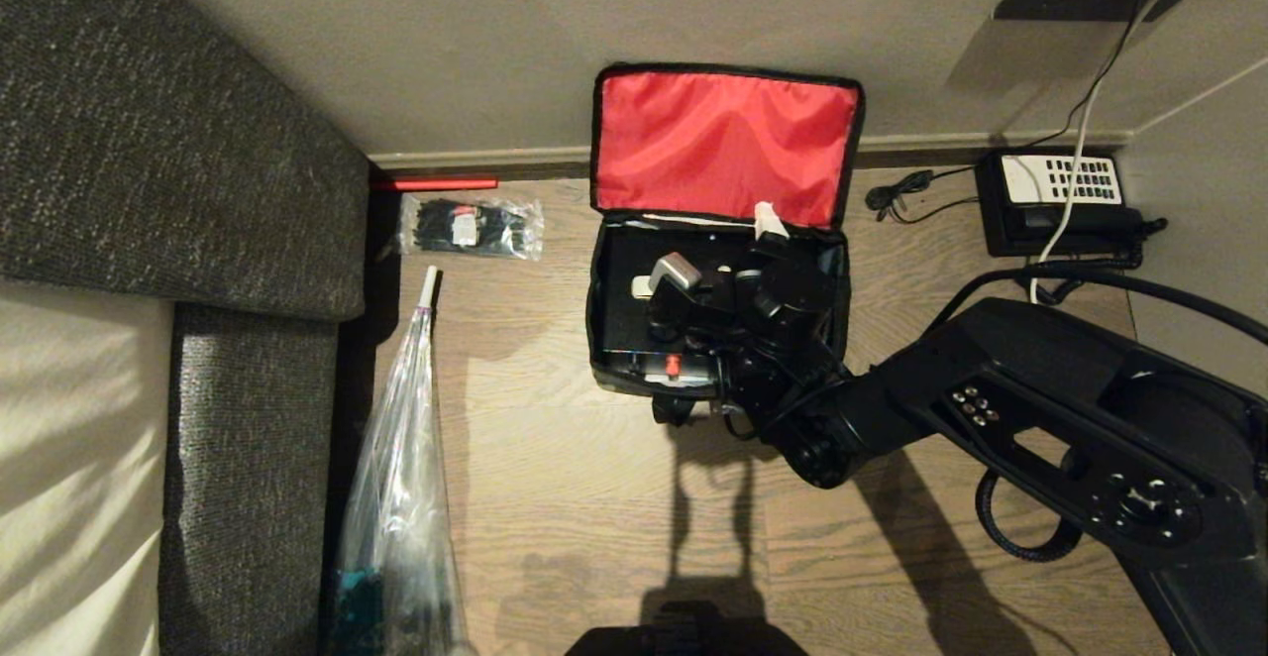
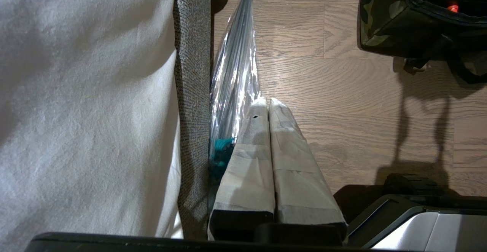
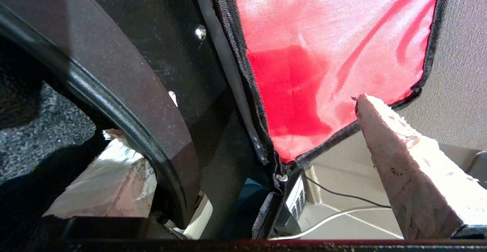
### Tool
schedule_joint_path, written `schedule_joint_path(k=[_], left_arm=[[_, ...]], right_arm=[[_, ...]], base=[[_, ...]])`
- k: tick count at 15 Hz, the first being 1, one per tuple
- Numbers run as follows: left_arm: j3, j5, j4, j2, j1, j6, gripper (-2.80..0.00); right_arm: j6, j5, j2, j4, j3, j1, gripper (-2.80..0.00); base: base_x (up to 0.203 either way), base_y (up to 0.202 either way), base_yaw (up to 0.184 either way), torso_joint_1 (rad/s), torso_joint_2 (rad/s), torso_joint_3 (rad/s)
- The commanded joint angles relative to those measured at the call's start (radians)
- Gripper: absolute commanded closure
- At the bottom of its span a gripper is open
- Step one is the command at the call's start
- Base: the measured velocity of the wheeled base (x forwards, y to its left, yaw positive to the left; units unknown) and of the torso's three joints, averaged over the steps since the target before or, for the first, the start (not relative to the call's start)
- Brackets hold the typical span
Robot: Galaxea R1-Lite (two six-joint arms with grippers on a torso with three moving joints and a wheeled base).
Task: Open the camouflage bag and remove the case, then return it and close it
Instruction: Grip the handle
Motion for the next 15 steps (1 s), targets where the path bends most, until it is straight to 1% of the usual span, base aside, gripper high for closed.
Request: schedule_joint_path(k=[1,4,10,15], left_arm=[[0.0,0.0,0.0,-0.002,0.0,0.0,0.0],[0.0,0.001,0.0,-0.002,0.0,0.0,0.0],[0.0,0.0,0.0,-0.001,0.0,0.0,0.0],[0.0,0.001,0.0,0.0,0.0,0.0,0.0]], right_arm=[[-0.003,-0.007,0.028,-0.006,-0.003,-0.002,-2.8],[-0.012,-0.006,0.051,-0.007,-0.061,-0.002,-2.8],[-0.004,-0.006,0.043,-0.034,-0.05,-0.005,-2.8],[-0.003,-0.009,0.062,-0.027,-0.062,-0.005,-2.8]], base=[[0.0,0.0,0.0,0.0,0.0,0.0],[0.0,0.0,0.0,0.0,0.0,0.0],[0.0,0.0,0.0,0.0,0.0,0.0],[0.0,0.0,0.0,0.0,0.0,0.0]])
